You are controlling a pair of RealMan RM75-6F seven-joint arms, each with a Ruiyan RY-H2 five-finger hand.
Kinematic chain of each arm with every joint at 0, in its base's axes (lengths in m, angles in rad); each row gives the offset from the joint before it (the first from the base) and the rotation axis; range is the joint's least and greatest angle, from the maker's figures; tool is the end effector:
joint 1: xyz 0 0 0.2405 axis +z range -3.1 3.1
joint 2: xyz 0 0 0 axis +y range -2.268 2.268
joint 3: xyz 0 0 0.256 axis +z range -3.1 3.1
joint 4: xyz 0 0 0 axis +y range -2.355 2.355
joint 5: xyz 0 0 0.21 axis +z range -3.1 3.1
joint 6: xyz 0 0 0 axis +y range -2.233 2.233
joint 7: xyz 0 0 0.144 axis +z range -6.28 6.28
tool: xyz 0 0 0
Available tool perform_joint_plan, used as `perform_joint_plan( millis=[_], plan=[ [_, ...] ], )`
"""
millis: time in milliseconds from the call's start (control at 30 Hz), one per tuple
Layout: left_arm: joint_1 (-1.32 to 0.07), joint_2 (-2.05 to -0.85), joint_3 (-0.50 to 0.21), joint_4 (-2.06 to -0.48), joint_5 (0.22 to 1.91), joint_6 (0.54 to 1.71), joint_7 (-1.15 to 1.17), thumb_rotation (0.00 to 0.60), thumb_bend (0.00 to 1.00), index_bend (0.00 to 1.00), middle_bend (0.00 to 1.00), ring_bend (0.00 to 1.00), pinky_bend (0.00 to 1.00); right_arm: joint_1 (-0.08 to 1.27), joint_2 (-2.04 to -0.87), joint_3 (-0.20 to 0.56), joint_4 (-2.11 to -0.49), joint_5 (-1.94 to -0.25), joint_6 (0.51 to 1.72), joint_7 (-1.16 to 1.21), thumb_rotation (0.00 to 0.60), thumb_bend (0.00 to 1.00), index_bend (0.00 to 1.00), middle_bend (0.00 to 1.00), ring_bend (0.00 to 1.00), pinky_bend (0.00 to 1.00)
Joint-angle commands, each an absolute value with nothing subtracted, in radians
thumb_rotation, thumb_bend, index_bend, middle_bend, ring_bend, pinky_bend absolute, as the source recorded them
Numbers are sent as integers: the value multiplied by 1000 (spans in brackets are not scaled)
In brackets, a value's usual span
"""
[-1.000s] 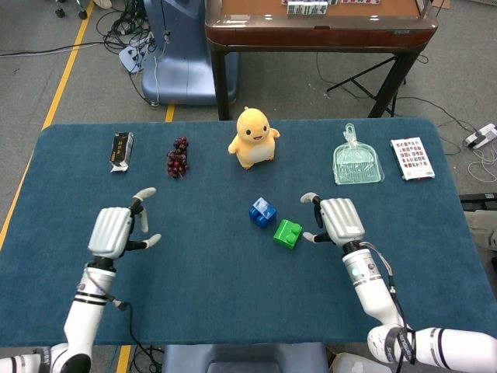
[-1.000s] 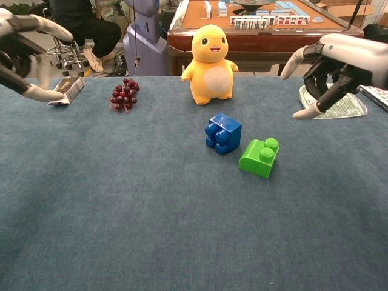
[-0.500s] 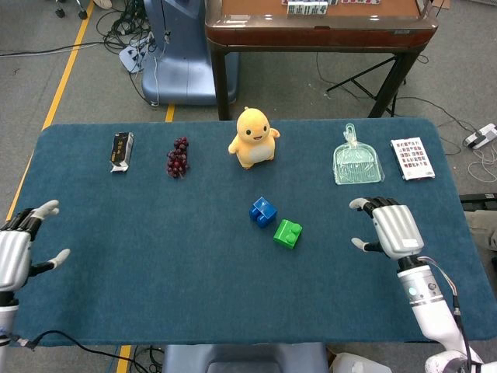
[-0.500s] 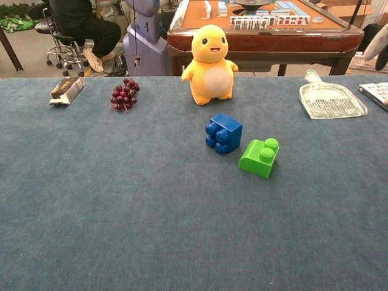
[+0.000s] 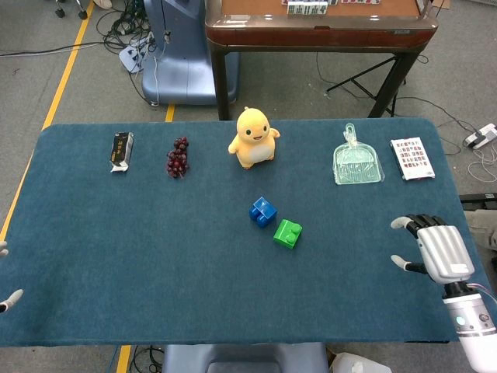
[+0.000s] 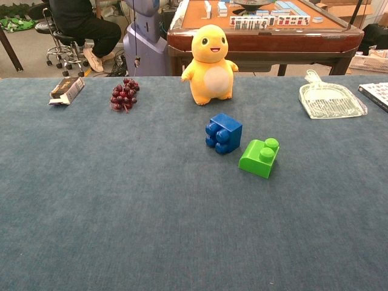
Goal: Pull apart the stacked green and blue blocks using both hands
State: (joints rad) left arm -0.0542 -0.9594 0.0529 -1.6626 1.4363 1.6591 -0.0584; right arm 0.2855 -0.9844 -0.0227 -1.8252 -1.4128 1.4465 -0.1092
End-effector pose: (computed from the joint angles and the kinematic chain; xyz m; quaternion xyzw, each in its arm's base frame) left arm -0.3208 0.1491 0.2198 -0.5623 -0.3659 -0.3738 0.6406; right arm -0.2596 -0.2179 0.1715 0.6380 -0.3680 0.3855 0.5559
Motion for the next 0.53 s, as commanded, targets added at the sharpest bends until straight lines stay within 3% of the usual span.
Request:
perform_joint_plan(
  millis=[33, 533],
  plan=[
    [-42, -976, 45, -1647, 1438, 1665, -59, 600, 82, 240, 302, 238, 372, 263, -982, -26, -1814, -1427, 1462, -103, 600, 0, 391, 390, 319, 352],
    [-33, -1024, 23, -1631, 1456, 1615, 3, 600, 83, 240, 302, 238, 380, 239, -979, 10, -1815, -1436, 1431, -93, 600, 0, 409, 390, 318, 352]
  ],
)
